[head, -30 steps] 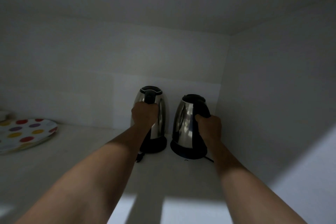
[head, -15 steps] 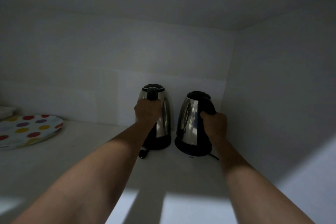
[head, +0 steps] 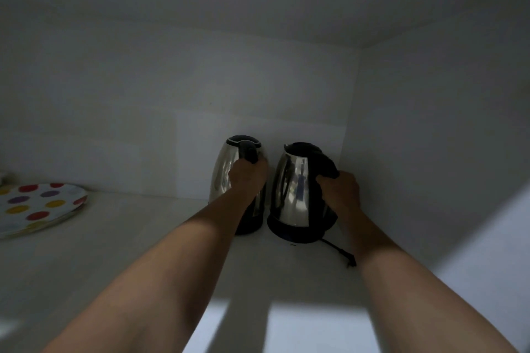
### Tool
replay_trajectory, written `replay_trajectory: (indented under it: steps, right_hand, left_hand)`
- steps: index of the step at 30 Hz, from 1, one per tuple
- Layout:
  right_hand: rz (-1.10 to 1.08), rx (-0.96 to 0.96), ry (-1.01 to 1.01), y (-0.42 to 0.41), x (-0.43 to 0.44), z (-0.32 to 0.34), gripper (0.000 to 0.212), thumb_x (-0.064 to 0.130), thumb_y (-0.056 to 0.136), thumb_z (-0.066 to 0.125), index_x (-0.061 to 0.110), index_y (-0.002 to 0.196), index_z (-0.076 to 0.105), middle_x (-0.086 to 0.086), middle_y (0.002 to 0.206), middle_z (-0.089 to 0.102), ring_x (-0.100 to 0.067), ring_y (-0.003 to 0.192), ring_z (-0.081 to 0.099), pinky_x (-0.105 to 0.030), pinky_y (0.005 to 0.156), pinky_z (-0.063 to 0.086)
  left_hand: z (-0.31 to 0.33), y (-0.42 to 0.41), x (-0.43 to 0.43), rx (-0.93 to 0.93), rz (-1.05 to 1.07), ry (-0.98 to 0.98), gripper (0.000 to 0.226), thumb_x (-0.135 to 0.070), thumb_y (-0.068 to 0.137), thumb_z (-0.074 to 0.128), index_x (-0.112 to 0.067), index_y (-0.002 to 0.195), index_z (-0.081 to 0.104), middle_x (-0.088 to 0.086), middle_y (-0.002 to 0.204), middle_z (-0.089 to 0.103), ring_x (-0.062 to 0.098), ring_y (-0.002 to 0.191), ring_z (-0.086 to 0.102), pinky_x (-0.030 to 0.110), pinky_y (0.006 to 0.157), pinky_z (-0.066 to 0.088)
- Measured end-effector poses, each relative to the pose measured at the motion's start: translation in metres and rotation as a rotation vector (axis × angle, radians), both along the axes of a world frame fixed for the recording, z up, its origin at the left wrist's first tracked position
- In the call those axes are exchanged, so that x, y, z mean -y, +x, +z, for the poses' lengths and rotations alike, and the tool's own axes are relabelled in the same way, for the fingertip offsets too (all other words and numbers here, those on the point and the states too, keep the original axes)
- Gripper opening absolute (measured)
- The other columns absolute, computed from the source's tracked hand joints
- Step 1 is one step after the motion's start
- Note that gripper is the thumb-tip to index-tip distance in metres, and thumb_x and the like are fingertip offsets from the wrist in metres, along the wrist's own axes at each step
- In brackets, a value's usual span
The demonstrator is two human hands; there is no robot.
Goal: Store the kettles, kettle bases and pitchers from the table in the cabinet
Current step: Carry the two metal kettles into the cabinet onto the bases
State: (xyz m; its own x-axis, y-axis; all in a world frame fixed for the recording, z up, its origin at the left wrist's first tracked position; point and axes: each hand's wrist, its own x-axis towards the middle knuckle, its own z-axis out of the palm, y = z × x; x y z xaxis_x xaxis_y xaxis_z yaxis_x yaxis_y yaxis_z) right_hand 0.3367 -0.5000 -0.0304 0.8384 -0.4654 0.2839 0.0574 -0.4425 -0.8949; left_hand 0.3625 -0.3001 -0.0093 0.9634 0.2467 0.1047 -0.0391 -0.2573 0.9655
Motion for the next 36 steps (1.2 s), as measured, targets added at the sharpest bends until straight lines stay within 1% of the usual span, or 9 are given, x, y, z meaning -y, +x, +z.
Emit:
replay_trajectory:
  steps: [5, 8, 12, 14, 17, 20, 29, 33, 36]
  right_hand:
    - [0.025, -0.061, -0.047, -0.007, 0.001, 0.003, 0.021, 0.027, 0.092, 0.066, 0.006, 0.090, 0.067, -0.016, 0.091, 0.071, -0.031, 0.083, 0.069, -0.027, 0.064, 0.047]
    - [0.027, -0.109, -0.103, -0.014, 0.000, 0.004, 0.045, 0.033, 0.089, 0.071, 0.001, 0.120, 0.062, -0.018, 0.114, 0.068, -0.032, 0.100, 0.067, -0.030, 0.073, 0.049]
    - [0.046, -0.124, -0.134, -0.025, -0.003, 0.009, 0.065, 0.044, 0.084, 0.077, 0.006, 0.128, 0.047, -0.013, 0.123, 0.059, -0.032, 0.112, 0.062, -0.034, 0.083, 0.051]
    - [0.035, -0.103, -0.162, -0.032, -0.007, 0.012, 0.077, 0.057, 0.081, 0.073, 0.010, 0.134, 0.043, -0.012, 0.131, 0.056, -0.031, 0.116, 0.059, -0.040, 0.091, 0.054]
    - [-0.027, -0.088, -0.223, -0.046, -0.015, 0.020, 0.089, 0.062, 0.085, 0.064, 0.014, 0.152, 0.030, -0.017, 0.148, 0.041, -0.036, 0.134, 0.044, -0.049, 0.106, 0.045]
    - [-0.066, -0.068, -0.311, -0.064, -0.025, 0.027, 0.086, 0.056, 0.092, 0.060, 0.011, 0.156, 0.023, -0.021, 0.155, 0.033, -0.039, 0.143, 0.032, -0.053, 0.113, 0.036]
    - [-0.022, -0.222, -0.684, -0.142, -0.091, 0.059, 0.069, 0.051, 0.096, 0.051, 0.022, 0.154, 0.027, -0.014, 0.156, 0.034, -0.037, 0.144, 0.031, -0.056, 0.114, 0.031]
    - [0.002, -0.210, -0.733, -0.172, -0.124, 0.069, 0.069, 0.053, 0.092, 0.051, 0.030, 0.153, 0.029, -0.008, 0.160, 0.030, -0.033, 0.147, 0.027, -0.053, 0.117, 0.028]
    - [0.032, -0.210, -0.794, -0.194, -0.142, 0.074, 0.075, 0.049, 0.091, 0.055, 0.023, 0.155, 0.028, -0.014, 0.160, 0.029, -0.036, 0.148, 0.026, -0.054, 0.117, 0.029]
  left_hand:
    - [0.003, -0.005, -0.004, -0.037, -0.062, 0.052, 0.070, -0.058, 0.082, 0.053, 0.001, 0.118, 0.064, 0.020, 0.113, 0.069, 0.036, 0.105, 0.066, 0.044, 0.093, 0.054]
    - [0.004, -0.012, -0.010, -0.044, -0.082, 0.120, 0.063, -0.054, 0.087, 0.055, -0.001, 0.121, 0.062, 0.017, 0.114, 0.068, 0.035, 0.105, 0.065, 0.038, 0.089, 0.053]
    - [0.008, -0.016, -0.013, -0.062, -0.073, 0.186, 0.063, -0.059, 0.087, 0.056, -0.002, 0.113, 0.065, 0.009, 0.092, 0.067, 0.026, 0.081, 0.063, 0.031, 0.071, 0.047]
    - [0.013, -0.025, -0.015, -0.042, -0.015, 0.225, 0.066, -0.064, 0.086, 0.055, -0.002, 0.106, 0.062, 0.005, 0.080, 0.061, 0.022, 0.072, 0.058, 0.029, 0.070, 0.045]
    - [0.017, -0.040, -0.024, -0.032, 0.046, 0.291, 0.086, -0.077, 0.077, 0.049, -0.006, 0.126, 0.052, 0.013, 0.110, 0.063, 0.031, 0.100, 0.062, 0.038, 0.091, 0.050]
    - [0.020, -0.058, -0.036, 0.004, 0.104, 0.404, 0.092, -0.077, 0.080, 0.044, -0.008, 0.140, 0.040, 0.018, 0.134, 0.054, 0.039, 0.123, 0.051, 0.051, 0.104, 0.042]
    - [0.030, -0.151, -0.113, 0.300, -0.046, 0.973, 0.059, -0.055, 0.098, 0.037, -0.017, 0.143, 0.038, 0.013, 0.138, 0.051, 0.034, 0.127, 0.045, 0.044, 0.100, 0.040]
    - [0.036, -0.183, -0.145, 0.339, -0.068, 1.082, 0.060, -0.055, 0.099, 0.036, -0.018, 0.146, 0.036, 0.015, 0.138, 0.051, 0.035, 0.129, 0.044, 0.044, 0.103, 0.040]
    - [0.039, -0.204, -0.165, 0.381, -0.054, 1.098, 0.059, -0.053, 0.098, 0.040, -0.016, 0.144, 0.039, 0.018, 0.131, 0.056, 0.037, 0.121, 0.051, 0.043, 0.098, 0.045]
